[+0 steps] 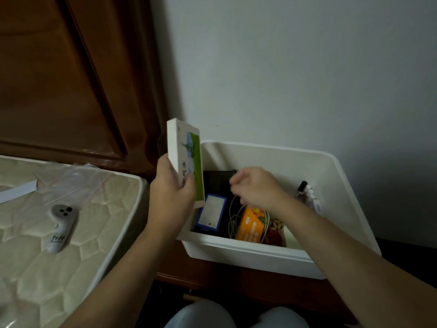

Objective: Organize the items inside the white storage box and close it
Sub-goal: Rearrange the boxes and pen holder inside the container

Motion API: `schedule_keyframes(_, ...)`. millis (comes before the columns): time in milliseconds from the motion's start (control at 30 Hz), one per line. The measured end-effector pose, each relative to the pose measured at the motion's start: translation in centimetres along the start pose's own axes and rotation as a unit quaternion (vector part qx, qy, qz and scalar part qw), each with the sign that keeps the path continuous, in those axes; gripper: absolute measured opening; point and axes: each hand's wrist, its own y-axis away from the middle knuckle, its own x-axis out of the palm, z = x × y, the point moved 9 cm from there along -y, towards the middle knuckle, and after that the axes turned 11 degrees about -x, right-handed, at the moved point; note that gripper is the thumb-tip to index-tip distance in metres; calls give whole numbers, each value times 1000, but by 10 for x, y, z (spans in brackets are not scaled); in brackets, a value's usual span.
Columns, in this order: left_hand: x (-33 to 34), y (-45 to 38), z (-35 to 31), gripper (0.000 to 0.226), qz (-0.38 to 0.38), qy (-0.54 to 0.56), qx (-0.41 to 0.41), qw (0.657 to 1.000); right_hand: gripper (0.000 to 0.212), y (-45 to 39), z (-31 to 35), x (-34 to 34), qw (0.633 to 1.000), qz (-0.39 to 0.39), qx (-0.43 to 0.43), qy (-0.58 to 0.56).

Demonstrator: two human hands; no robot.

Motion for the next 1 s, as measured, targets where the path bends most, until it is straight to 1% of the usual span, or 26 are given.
schedule_keyframes(67, -1, 8, 1, 44, -10, 11, 8, 1000, 25, 4, -12, 30, 989, 103, -1, 109)
schedule_keyframes(133, 5, 17, 1, 44, -9, 1, 28, 1000, 55, 6, -10, 57, 960, 176, -55, 212)
schedule_keyframes(167, 8, 20, 1, 46, -15, -5, 36, 999, 65, 5, -6, 69, 941, 203, -87, 255)
schedule_keyframes(267, 8, 22, 0, 58, -41, 8, 39, 998, 79, 1, -1, 93, 881, 277, -148, 355)
schedule_keyframes(367, 6, 22, -2, 61, -52, 33, 44, 997, 89, -6, 2, 106, 823, 310, -183, 440)
schedule_keyframes(433, 4, 21, -2, 60, -59, 39, 41, 997, 97, -10, -2, 115, 795, 330, -181, 476)
schedule_keyframes(500, 3, 21, 0, 58, -64, 42, 37, 996, 103, -13, -7, 125, 778, 338, -177, 499)
schedule_keyframes(567, 1, 21, 1, 58, -68, 47, 36, 996, 107, -17, -8, 130, 772, 336, -182, 508)
schedule_keyframes(700, -3, 21, 3, 56, -76, 60, 31, 995, 114, -18, -7, 130, 774, 350, -186, 493)
schedule_keyframes(767, -5, 20, 4, 54, -83, 64, 28, 994, 112, -15, -7, 127, 768, 368, -182, 492)
schedule_keyframes(833, -5, 19, 4, 52, -86, 64, 26, 994, 96, -13, -10, 125, 769, 391, -170, 476)
schedule_keyframes(933, -4, 18, 5, 53, -82, 66, 21, 994, 71, -12, -13, 118, 803, 396, -155, 417)
schedule_keyframes(1000, -5, 19, 6, 54, -84, 68, 17, 994, 57, -11, -16, 113, 812, 394, -153, 402)
